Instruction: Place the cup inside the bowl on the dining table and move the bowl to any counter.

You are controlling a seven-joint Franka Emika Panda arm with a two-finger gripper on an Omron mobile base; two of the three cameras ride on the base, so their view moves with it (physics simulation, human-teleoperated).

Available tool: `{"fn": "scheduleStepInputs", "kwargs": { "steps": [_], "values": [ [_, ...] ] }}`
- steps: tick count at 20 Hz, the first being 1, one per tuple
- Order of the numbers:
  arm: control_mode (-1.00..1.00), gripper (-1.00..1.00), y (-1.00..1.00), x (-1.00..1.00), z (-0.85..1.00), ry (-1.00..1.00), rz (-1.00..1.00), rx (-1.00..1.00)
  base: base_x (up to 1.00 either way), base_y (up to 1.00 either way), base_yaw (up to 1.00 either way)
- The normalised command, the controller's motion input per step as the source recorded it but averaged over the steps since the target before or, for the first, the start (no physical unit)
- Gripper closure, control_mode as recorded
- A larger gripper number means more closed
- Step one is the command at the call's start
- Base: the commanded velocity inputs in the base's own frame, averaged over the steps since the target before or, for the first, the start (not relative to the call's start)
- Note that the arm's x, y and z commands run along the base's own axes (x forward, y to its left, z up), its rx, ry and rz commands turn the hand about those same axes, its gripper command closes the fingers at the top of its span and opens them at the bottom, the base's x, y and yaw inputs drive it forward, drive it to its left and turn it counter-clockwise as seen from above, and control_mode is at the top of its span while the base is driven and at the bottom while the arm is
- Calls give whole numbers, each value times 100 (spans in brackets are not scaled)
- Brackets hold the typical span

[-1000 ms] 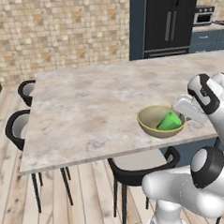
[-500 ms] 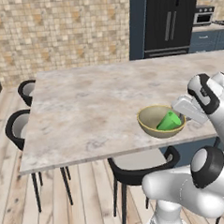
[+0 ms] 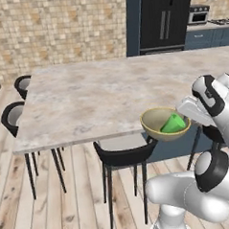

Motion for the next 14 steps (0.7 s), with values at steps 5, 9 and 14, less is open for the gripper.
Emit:
{"fn": "scheduleStepInputs", "kwargs": {
  "steps": [5,9,14],
  "values": [
    [100,100,0,0,0,0,0,0,0,-58,1],
    [100,100,0,0,0,0,0,0,4,-81,0],
    [100,100,0,0,0,0,0,0,2,-95,0]
  ]
}}
